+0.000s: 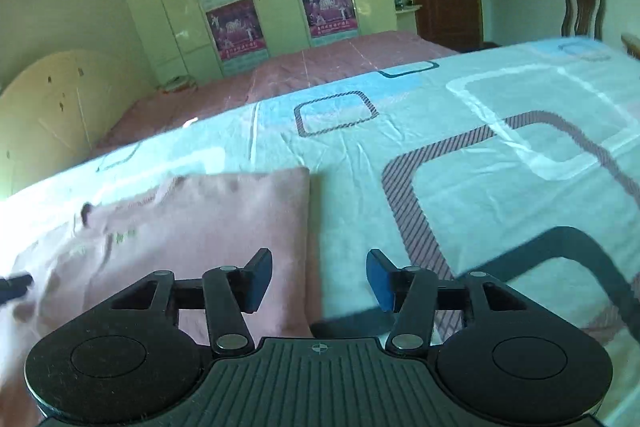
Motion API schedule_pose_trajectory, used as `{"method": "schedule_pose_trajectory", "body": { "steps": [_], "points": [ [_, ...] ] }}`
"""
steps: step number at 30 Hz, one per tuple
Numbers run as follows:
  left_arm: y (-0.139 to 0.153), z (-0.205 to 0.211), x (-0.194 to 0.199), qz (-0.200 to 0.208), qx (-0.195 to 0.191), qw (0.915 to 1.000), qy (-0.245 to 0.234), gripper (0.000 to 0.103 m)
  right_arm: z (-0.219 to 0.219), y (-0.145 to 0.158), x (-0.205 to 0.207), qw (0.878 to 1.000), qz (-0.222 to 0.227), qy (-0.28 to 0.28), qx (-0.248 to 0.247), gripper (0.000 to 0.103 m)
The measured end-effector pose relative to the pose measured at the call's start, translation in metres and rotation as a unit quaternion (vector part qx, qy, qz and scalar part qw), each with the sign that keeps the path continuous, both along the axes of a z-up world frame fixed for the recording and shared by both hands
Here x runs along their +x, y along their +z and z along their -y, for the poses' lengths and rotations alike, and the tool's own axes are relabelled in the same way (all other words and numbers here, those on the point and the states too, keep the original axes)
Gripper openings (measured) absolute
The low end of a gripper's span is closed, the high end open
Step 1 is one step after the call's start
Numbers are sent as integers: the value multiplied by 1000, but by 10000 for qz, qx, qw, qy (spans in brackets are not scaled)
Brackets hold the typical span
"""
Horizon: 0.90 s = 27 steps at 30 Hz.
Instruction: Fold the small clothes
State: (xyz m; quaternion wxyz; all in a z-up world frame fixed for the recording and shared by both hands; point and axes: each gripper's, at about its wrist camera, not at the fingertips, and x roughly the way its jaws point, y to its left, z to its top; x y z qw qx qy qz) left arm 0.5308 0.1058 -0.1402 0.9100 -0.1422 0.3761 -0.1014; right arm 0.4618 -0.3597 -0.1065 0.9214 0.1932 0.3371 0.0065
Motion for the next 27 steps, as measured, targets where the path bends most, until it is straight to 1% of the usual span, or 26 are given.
{"method": "schedule_pose_trajectory", "body": {
  "steps": [3, 6, 8, 10, 11, 12, 13, 14, 15, 16, 18, 19, 20, 21, 22, 24, 26, 27],
  "points": [
    [-2, 10, 19, -103, 87, 9997, -216, 47, 16, -15, 42, 9979, -183, -137, 607, 52],
    [-5, 12, 26, -163, 0, 9996, -247, 46, 32, -33, 70, 9919, -371, -221, 1195, 52],
    [-7, 11, 24, -122, 26, 9997, -227, 38, 37, -42, 81, 9888, -426, -169, 1419, 52],
    [-9, 9, 22, -70, -4, 9998, -161, 25, 38, -42, 86, 9885, -387, -42, 1462, 51],
    [-11, 6, 21, -53, -92, 9998, -138, 22, 37, -41, 88, 9887, -387, 40, 1450, 48],
    [-12, 5, 20, -35, -148, 9998, -118, 17, 35, -41, 90, 9891, -400, 111, 1414, 39],
    [-13, 5, 20, -14, -170, 9998, -119, 14, 34, -41, 91, 9893, -423, 188, 1381, 34],
    [-13, 6, 19, 14, -157, 9998, -128, 12, 30, -41, 92, 9902, -450, 268, 1293, 21],
    [-12, 8, 18, 89, -92, 9998, -134, 7, 25, -41, 92, 9922, -482, 327, 1098, 5],
    [-9, 11, 15, 225, 11, 9997, -44, 5, 21, -39, 91, 9949, -438, 376, 833, 4],
    [2, 12, 1, 714, 102, 9972, 180, 5, 8, -27, 83, 9986, -144, 443, 250, 3],
    [5, 14, -4, 828, 265, 9958, 270, 5, 3, -22, 79, 9987, -4, 511, 23, 3],
    [2, 18, -3, 736, 468, 9958, 274, 5, -6, -23, 79, 9977, 22, 599, -305, 3],
    [-4, 22, 0, 549, 603, 9964, 235, 5, -12, -31, 83, 9956, -180, 697, -595, 3],
    [-10, 23, 3, 432, 656, 9967, 219, 6, -15, -40, 85, 9940, -293, 771, -714, 3],
    [-8, 24, 5, 412, 703, 9964, 219, 8, -15, -40, 86, 9942, -281, 723, -739, 3],
    [-5, 20, 6, 325, 655, 9969, 298, 17, -15, -36, 84, 9941, -311, 643, -817, 4],
    [-1, 18, 4, 290, 693, 9961, 454, 29, -17, -33, 80, 9938, -266, 498, -955, 8]
  ]
}}
